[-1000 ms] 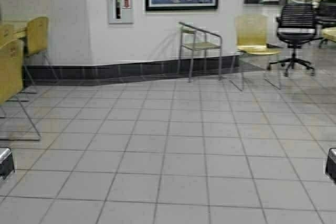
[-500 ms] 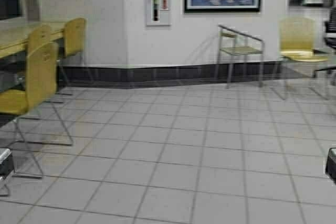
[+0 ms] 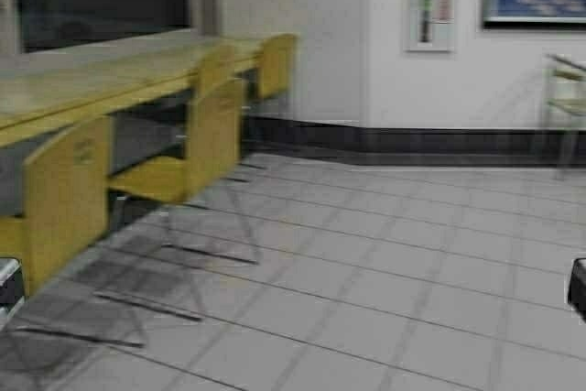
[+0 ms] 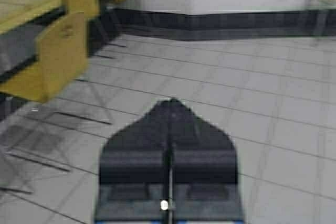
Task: Push the chairs under the table
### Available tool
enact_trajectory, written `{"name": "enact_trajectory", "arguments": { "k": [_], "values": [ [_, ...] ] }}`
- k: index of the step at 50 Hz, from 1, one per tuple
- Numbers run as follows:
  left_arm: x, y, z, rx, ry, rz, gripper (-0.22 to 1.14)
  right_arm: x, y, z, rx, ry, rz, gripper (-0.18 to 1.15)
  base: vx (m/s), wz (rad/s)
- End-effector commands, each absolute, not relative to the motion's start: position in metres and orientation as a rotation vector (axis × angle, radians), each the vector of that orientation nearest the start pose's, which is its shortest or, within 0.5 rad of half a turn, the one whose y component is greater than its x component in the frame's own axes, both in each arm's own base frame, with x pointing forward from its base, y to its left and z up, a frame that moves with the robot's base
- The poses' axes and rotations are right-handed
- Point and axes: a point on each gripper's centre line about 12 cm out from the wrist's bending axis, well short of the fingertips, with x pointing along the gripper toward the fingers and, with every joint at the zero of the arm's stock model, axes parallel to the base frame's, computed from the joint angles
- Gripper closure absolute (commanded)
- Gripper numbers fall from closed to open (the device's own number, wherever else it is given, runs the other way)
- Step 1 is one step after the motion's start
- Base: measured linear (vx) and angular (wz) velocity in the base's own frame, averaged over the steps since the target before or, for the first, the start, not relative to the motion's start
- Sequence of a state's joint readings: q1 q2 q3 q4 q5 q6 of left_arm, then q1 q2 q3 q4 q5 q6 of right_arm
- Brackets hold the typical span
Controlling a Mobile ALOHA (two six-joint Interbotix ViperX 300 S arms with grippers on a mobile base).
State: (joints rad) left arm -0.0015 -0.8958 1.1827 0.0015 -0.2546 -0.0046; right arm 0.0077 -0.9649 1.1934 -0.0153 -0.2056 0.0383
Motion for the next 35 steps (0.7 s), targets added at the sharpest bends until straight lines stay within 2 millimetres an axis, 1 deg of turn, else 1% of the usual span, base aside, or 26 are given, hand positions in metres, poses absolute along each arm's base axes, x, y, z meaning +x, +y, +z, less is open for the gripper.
{"name": "enact_trajectory", "arguments": {
  "k": [1,9,20,24,30,35],
  "values": [
    [0.208,-0.0004,0.2831,-0.002,-0.006,-0.002,0.89,0.1996,0.0019,0.2825,0.028,0.008,0.011,0.92,0.38,0.51],
    [0.2081,-0.0004,0.2855,-0.009,-0.014,-0.002,0.89,0.1984,0.0019,0.2864,0.031,-0.007,0.011,0.92,0.37,0.45],
    [0.2037,-0.0003,0.2856,-0.017,-0.025,-0.002,0.89,0.1961,0.0018,0.2802,0.031,0.005,0.01,0.92,0.43,0.4],
    [0.2031,-0.0006,0.2872,-0.015,-0.031,-0.003,0.89,0.1968,0.0019,0.2834,0.028,-0.004,0.011,0.92,0.42,0.36],
    [0.2039,-0.0003,0.2831,-0.018,-0.017,-0.002,0.89,0.1983,0.0019,0.2828,0.028,-0.001,0.011,0.92,0.41,0.4],
    [0.2018,-0.0003,0.285,-0.018,-0.028,-0.002,0.89,0.1997,0.0019,0.2825,0.029,0.003,0.011,0.92,0.38,0.43]
  ]
}}
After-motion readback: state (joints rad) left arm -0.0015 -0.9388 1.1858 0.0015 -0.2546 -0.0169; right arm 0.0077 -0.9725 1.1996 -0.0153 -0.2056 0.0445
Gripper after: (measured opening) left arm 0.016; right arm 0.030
